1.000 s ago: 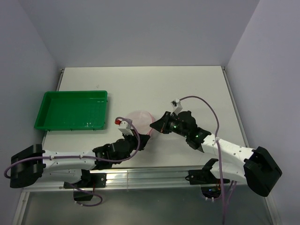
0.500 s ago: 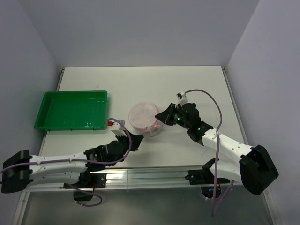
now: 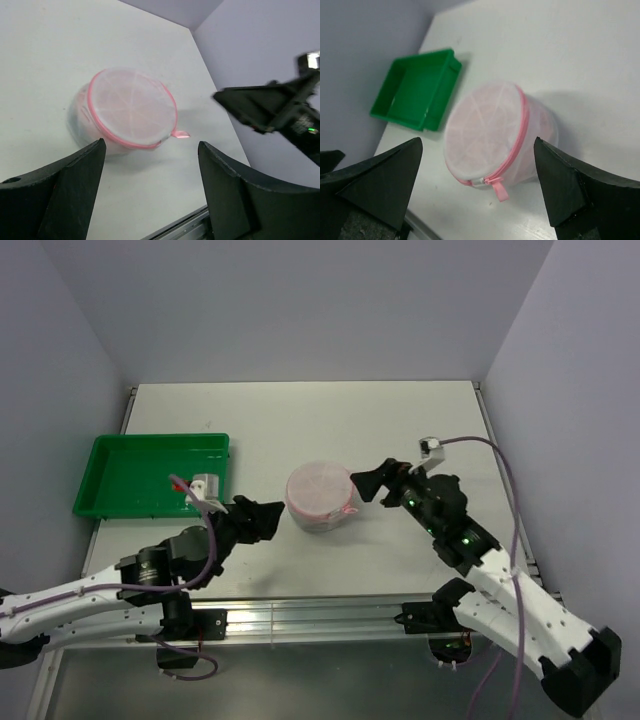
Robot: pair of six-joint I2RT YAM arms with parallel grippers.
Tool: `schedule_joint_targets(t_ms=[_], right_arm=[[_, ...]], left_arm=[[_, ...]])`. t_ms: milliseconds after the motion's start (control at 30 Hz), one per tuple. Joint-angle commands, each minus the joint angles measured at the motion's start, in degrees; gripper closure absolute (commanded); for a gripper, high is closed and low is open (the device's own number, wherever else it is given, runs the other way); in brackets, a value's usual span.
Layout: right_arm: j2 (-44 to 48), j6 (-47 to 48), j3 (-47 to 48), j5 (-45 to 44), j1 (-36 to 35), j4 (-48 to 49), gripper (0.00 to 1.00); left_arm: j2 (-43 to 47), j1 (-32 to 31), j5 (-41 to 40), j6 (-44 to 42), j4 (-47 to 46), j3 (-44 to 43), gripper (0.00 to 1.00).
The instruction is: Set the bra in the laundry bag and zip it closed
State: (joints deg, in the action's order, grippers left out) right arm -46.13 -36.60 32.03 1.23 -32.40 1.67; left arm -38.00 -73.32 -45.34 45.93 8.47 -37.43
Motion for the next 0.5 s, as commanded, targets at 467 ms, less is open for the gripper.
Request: schedule_joint_targets(t_ms=[467], right_arm=[[28.3,6.9,-0.91,-20.41,0.15,-13.1,0.0]], left_arm=[[24.11,-0.25,-3.52,0.2,23.69,-2.65,0.15]])
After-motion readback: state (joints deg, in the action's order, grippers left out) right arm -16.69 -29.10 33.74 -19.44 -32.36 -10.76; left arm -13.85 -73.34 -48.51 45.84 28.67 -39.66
